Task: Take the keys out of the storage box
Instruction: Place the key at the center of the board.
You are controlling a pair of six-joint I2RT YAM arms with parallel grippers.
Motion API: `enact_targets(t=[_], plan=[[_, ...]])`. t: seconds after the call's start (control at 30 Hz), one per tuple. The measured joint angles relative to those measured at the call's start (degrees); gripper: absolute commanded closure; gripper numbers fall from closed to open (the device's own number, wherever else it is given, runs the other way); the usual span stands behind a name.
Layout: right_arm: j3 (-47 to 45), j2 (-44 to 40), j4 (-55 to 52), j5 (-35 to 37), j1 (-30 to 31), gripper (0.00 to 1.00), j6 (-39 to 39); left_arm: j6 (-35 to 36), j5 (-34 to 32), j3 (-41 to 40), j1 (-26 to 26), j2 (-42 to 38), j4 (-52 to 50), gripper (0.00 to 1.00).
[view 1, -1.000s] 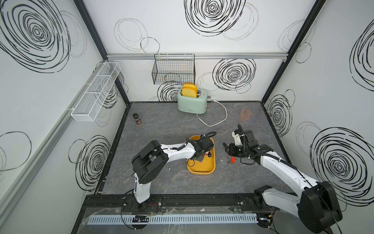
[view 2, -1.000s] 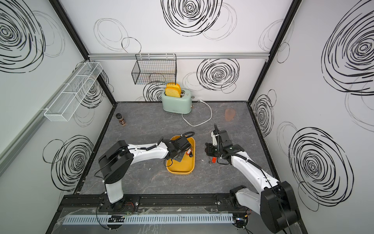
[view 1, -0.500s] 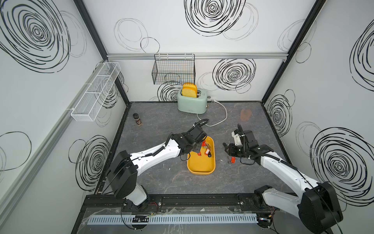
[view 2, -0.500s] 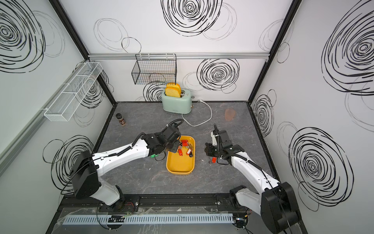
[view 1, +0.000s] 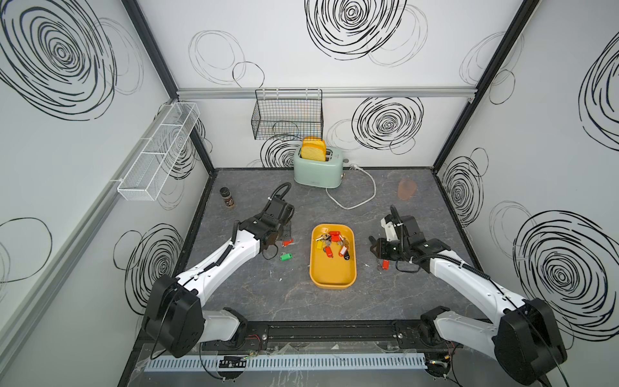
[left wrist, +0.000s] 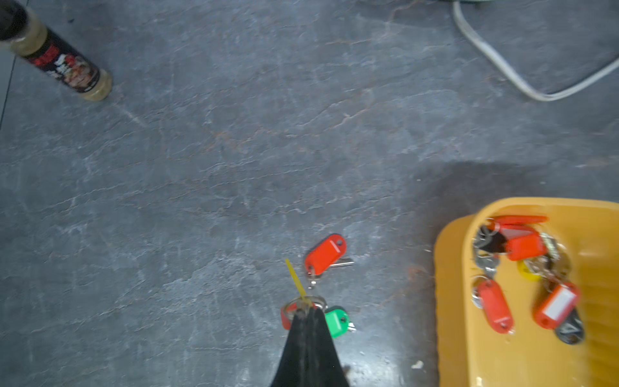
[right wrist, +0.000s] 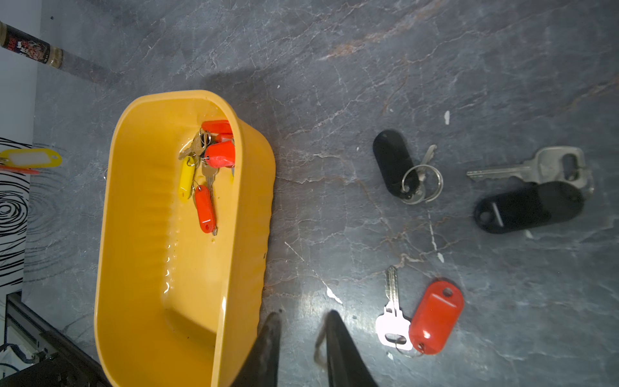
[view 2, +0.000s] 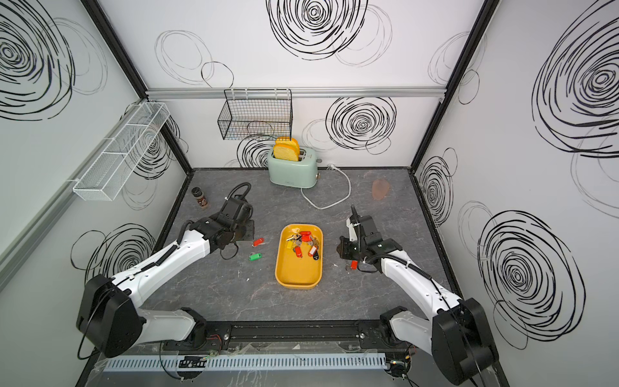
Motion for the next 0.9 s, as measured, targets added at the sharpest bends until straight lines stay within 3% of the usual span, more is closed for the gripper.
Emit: enact_targets(t=[0.2, 0.5, 0.73, 0.9], plan=[[0.04, 0.13, 0.37, 0.02, 0.39, 0.73, 0.02, 1.18, 0.2, -2.25, 5.38, 2.8, 1.46, 1.0], [0.09, 0.39, 1.03, 0.07, 0.44, 0.73, 0.04, 1.6, 0.98, -3.19, 7.21, 8.96, 4.17, 0.99], [0.11, 1.07, 1.07, 0.07, 0.44, 0.73, 0.04, 1.77, 1.27, -3.41, 7.23, 10.36, 4.52, 0.7], [0.81, 1.29, 1.05, 0.04, 0.44, 0.73, 0.02, 1.84, 1.25, -3.98, 7.23, 10.08, 4.59, 0.65]])
